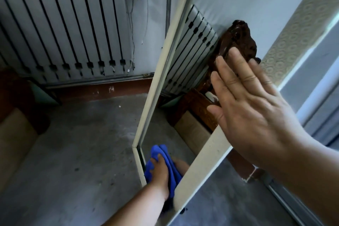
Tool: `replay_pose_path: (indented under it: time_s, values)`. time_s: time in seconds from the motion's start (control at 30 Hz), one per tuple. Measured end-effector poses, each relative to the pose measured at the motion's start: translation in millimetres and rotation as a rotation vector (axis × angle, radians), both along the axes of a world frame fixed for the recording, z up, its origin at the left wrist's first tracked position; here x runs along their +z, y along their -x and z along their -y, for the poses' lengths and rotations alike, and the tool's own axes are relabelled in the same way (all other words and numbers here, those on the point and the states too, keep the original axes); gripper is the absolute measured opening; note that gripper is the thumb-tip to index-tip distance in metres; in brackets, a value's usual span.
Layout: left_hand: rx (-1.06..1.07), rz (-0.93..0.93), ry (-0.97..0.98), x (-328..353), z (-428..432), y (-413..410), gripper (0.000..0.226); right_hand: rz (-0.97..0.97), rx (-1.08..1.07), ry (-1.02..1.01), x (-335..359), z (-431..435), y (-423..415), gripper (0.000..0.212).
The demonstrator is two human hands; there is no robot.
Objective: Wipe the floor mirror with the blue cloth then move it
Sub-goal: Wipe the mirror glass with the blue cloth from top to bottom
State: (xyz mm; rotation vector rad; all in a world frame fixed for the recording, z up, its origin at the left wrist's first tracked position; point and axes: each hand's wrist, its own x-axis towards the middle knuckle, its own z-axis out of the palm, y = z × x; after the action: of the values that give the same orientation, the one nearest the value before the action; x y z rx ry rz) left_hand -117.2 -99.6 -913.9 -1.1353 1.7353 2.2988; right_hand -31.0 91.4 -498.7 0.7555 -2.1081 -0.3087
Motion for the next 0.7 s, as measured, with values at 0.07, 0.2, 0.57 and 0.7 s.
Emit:
replay_pose_path:
  time_s: [0.07, 0.2, 0.57, 0.7]
  values:
    - [-0.055, -0.056, 0.093, 82.2, -17.1, -20.8, 0.097, 0.017, 0.02, 0.012, 0.3, -1.7, -0.8, 0.061]
    - [-0.197, -0.574, 0.426, 248.3, -61.7, -53.8, 0.064, 0.013, 0.067, 0.073, -0.9, -6.5, -6.1, 0.061]
    - [-0.437, -1.018, 1.023, 307.2, -64.3, -40.1, 0.058, -0.038, 0.101, 0.142, 9.1, -30.5, -11.5, 0.056]
    - [-0.531, -0.829, 1.013, 235.4, -39.8, -72.3, 0.072, -0.039, 0.069, 0.134, 4.1, -36.9, -14.8, 0.057]
